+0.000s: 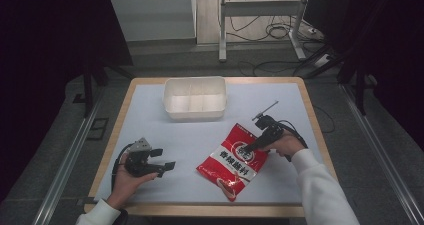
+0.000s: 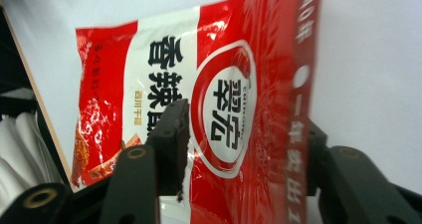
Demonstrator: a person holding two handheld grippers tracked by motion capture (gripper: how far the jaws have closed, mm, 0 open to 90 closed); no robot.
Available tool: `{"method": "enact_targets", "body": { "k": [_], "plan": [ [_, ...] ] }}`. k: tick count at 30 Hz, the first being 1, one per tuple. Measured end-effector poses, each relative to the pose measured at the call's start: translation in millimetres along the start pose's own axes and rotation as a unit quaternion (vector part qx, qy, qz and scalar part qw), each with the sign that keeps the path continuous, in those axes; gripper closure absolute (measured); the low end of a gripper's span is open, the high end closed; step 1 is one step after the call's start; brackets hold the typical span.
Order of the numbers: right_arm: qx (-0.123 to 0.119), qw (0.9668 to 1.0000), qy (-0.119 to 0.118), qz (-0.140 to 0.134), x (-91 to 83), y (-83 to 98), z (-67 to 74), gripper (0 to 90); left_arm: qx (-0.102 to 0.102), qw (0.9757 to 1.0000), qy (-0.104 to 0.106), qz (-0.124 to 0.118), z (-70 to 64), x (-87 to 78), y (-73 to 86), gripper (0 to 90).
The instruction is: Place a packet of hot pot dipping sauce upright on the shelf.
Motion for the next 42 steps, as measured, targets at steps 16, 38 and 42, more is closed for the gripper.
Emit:
{"method": "enact_targets", "body": {
  "k": [16,38,42],
  "plan": [
    [0.011,0.9994,0.02,0.024,6.9,-1.0,-2.1,87.5,0.0,1.0,0.0,-0.002,0.9,-0.8,-0.3,21.7],
    [-0.019,0.9987,-0.012,-0.044,-52.7,-25.5,47.8,88.0,0.0,1.0,-0.001,0.001,0.3,-0.3,-0.1,21.8],
    [-0.036,0.9977,-0.007,-0.057,-65.3,-32.0,57.5,88.1,0.002,1.0,-0.001,0.002,0.4,-0.1,0.0,21.8]
  ]
}}
Point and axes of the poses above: each handheld gripper's, and its own axes: x roughly forward along the jaws, y roughly out of its underside, z roughly to its left, the point moved 8 cm from there along x, roughly forward along the jaws, and after that the axes turned 6 degrees about -z, right-handed, at the moved point
